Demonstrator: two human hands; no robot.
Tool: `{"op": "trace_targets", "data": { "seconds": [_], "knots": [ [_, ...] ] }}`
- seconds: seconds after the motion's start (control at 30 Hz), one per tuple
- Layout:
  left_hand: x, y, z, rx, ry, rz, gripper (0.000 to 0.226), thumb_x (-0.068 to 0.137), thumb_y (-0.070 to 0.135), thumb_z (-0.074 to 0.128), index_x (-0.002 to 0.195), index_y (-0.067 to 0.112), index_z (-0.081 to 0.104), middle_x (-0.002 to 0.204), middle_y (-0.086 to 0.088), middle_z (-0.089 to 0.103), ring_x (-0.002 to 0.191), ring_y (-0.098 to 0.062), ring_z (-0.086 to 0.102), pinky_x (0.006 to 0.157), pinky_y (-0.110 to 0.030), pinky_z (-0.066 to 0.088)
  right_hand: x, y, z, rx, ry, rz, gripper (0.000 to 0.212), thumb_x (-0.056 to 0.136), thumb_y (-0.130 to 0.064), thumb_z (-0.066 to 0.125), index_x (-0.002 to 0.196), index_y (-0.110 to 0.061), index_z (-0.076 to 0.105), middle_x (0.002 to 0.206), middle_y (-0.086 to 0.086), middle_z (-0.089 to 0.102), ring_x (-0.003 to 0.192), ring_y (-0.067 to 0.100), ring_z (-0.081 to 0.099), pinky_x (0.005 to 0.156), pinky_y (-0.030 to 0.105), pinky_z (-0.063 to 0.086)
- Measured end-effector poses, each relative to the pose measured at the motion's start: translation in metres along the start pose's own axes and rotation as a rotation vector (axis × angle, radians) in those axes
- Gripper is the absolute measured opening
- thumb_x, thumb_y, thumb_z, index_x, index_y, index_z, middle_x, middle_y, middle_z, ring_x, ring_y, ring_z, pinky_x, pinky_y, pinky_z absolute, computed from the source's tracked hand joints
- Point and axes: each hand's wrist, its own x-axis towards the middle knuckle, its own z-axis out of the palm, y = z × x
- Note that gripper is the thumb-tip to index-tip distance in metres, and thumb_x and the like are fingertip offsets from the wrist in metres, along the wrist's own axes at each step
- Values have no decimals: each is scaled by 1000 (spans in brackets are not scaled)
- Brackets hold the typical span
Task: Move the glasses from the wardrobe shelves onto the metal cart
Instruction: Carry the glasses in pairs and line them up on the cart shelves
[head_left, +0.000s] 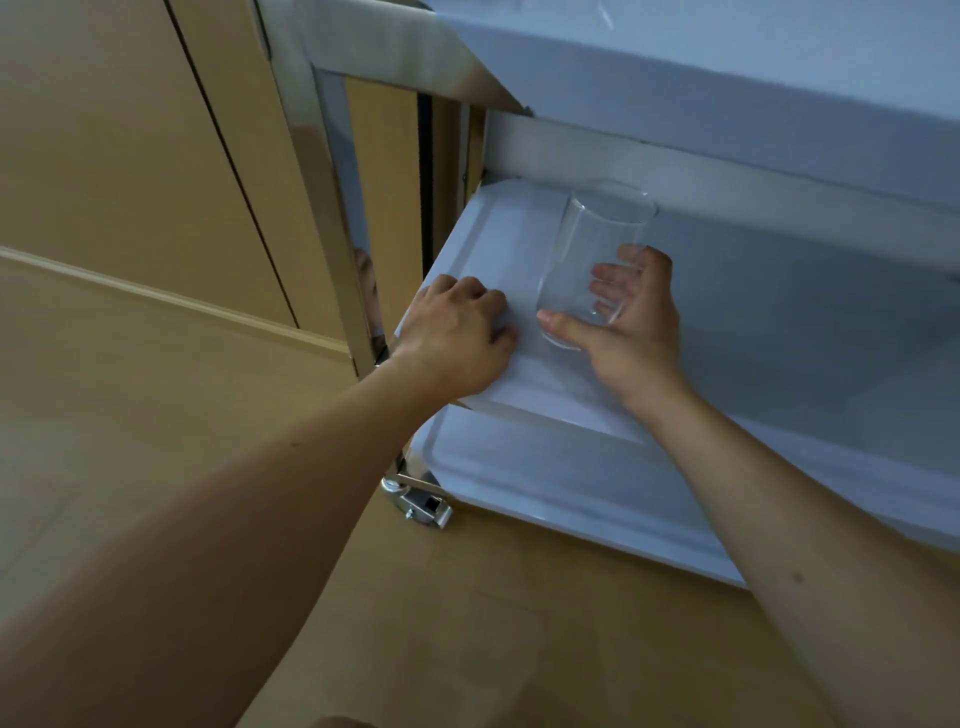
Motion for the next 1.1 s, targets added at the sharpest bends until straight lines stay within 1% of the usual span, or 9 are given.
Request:
{"op": "trace_targets", "data": {
  "seconds": [0.1,0.23,0.37,0.43,0.53,0.63,0.8,0.93,1.1],
  "knots": [
    [1,-1,0,39,-10,11,47,98,51,39,128,23,62,126,-5,60,114,-30,49,98,-40,39,19,3,7,-44,-3,-14,96,58,-24,99,134,-14,41,124,2,61,106,17,64,90,25,53],
    [6,-7,-6,113,-21,75,48,98,57,40,131,28,58,127,-2,56,115,-27,47,87,-39,33,44,7,22,-81,-23,-50,95,60,-26,98,134,-13,40,126,2,59,106,18,64,90,24,53],
    [4,-12,-1,94,30,74,48,97,59,39,129,30,59,126,0,56,112,-27,46,91,-41,35,76,11,42,-104,-44,-80,94,62,-28,97,135,-11,39,128,4,57,107,18,63,93,29,54],
    [4,-14,2,76,43,84,47,97,59,39,128,31,59,126,1,56,112,-26,45,91,-40,34,93,14,54,-122,-46,-91,93,62,-32,96,134,-11,40,129,4,56,108,19,62,94,30,54],
    [5,-17,3,52,51,94,46,97,60,38,128,32,59,127,3,55,110,-24,44,91,-39,32,118,17,70,-156,-57,-99,93,64,-40,94,134,-11,41,130,2,56,109,16,62,93,27,53],
    [5,-18,5,57,58,105,47,98,61,36,127,32,59,126,4,55,108,-23,43,91,-39,33,142,19,84,-182,-63,-99,90,66,-40,93,135,-11,42,130,0,55,108,13,60,91,23,51],
    [5,-17,5,63,67,106,44,99,58,36,124,31,59,124,3,53,107,-24,43,92,-40,34,173,25,102,-190,-44,-102,85,66,-42,92,130,-12,45,127,0,56,109,14,59,93,28,53],
    [6,-17,6,68,88,105,44,98,58,36,122,30,60,122,2,54,105,-24,43,92,-41,35,195,30,115,-173,2,-84,86,63,-44,93,129,-14,46,124,-1,57,108,14,60,94,29,53],
    [6,-19,8,69,90,107,44,99,58,36,123,31,60,123,3,54,107,-23,43,91,-40,34,205,37,124,-153,39,-62,87,60,-49,92,127,-14,48,122,0,58,107,15,60,97,31,54]
  ]
}}
